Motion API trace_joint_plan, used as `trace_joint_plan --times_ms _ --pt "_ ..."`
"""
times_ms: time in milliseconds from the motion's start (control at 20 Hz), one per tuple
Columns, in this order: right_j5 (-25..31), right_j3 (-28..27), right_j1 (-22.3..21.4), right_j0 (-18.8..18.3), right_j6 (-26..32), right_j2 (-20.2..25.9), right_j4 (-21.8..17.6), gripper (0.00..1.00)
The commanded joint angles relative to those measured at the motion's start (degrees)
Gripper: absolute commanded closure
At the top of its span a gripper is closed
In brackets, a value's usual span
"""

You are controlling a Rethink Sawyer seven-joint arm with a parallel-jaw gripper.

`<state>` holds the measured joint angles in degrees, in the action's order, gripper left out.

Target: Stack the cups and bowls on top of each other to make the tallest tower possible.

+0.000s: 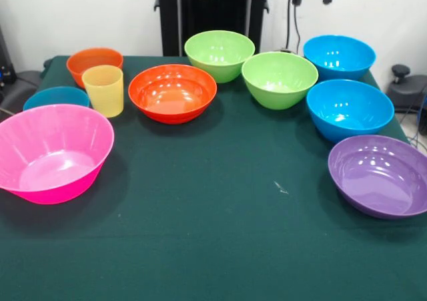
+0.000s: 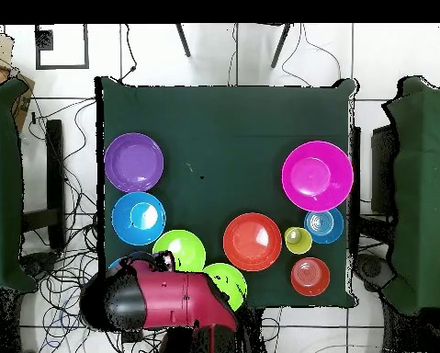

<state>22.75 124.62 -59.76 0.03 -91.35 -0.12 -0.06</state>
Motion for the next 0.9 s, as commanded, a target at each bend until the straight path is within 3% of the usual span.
trace_joint_plan --times_ms 50,600,900 --pt "-7.62 -1.13 9.79 0.57 -10.07 0.34 -2.95 0.00" --pt "-15.37 -2.55 17.49 2.28 -10.16 -2.11 -3.24 0.00" --pt "-8.15 -2.43 11.76 1.62 -8.08 -1.97 -2.21 0.00"
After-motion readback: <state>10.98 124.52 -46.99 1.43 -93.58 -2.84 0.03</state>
